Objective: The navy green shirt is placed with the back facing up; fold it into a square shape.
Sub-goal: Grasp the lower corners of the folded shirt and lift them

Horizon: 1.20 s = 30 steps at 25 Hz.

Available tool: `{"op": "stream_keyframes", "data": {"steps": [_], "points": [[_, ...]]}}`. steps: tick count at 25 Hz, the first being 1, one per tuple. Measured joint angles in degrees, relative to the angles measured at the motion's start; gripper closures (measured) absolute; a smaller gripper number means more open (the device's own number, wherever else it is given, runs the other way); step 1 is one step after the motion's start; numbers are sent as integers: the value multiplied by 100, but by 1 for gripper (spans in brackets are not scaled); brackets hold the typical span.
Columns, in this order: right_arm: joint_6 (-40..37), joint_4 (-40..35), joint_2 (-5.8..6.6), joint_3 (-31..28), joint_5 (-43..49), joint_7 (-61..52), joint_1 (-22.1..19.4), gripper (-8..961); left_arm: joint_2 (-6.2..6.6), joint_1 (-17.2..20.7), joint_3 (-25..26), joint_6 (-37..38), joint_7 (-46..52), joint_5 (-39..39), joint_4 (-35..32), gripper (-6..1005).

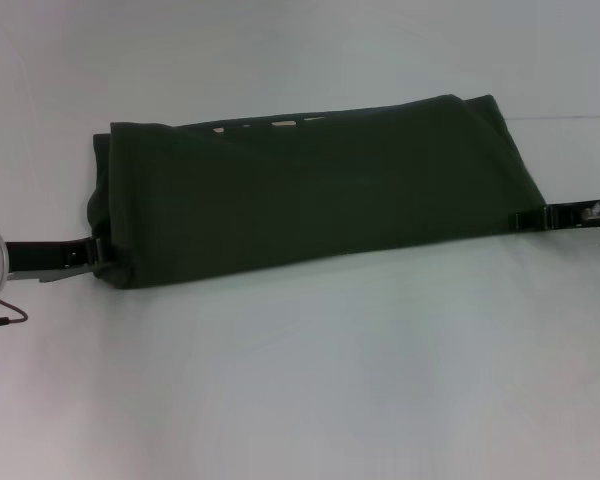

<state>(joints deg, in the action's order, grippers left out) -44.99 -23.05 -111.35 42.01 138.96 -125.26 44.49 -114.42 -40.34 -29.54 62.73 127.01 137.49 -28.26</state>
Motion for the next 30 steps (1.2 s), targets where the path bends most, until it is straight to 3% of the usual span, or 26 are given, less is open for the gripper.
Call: {"op": "stream_keyframes", "data": {"steps": [2, 24, 30], "points": [[0, 1, 1, 0, 0, -2, -4, 440, 0, -3, -2, 4, 21, 1, 0, 986], [-157, 4, 19, 0, 8, -105, 22, 465, 8, 14, -8, 11, -24, -3, -30, 986], [-144, 11, 19, 0, 9, -104, -2, 664, 8, 7, -8, 5, -27, -4, -31, 987]]}}
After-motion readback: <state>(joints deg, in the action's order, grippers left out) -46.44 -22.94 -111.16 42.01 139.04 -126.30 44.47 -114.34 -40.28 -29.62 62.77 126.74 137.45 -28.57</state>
